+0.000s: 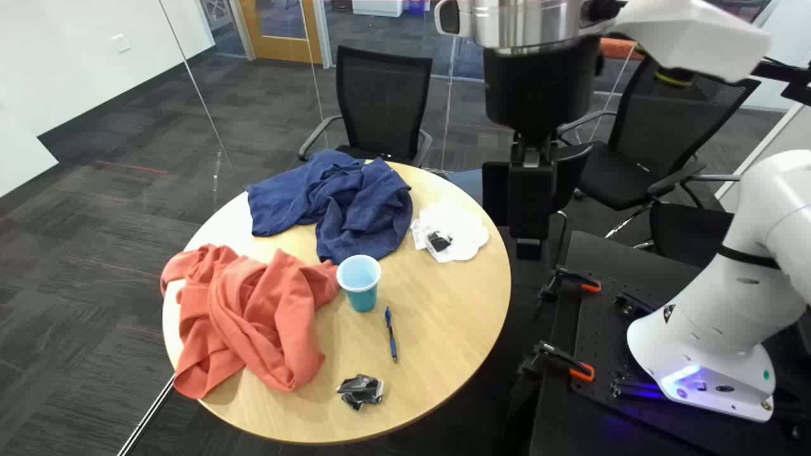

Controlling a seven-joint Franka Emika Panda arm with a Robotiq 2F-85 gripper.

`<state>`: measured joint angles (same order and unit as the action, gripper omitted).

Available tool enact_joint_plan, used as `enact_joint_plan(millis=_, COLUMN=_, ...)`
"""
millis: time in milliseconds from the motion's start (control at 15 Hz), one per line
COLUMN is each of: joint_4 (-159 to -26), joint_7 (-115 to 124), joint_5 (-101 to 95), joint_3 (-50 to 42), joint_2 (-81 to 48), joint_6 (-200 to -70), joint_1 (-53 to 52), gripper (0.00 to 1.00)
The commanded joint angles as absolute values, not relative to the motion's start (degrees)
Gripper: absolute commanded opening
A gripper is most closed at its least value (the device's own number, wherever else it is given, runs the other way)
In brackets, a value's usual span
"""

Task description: Put the pen in the cup

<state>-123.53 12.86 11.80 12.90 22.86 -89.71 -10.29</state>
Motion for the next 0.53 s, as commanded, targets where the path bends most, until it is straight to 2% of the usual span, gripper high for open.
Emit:
enact_joint_plan(millis=0, joint_4=-123.4, joint_7=12.8, joint_5=11.8, joint_3=13.1, joint_2=22.8, joint_6=-89.6, joint_1=-10.1, gripper=1.0)
enact_joint_plan(millis=467, joint_4=-123.2, joint_7=13.3, joint_5=11.8, joint_3=13.1, joint_2=22.3, joint_6=-90.2, joint_1=-9.9, gripper=1.0)
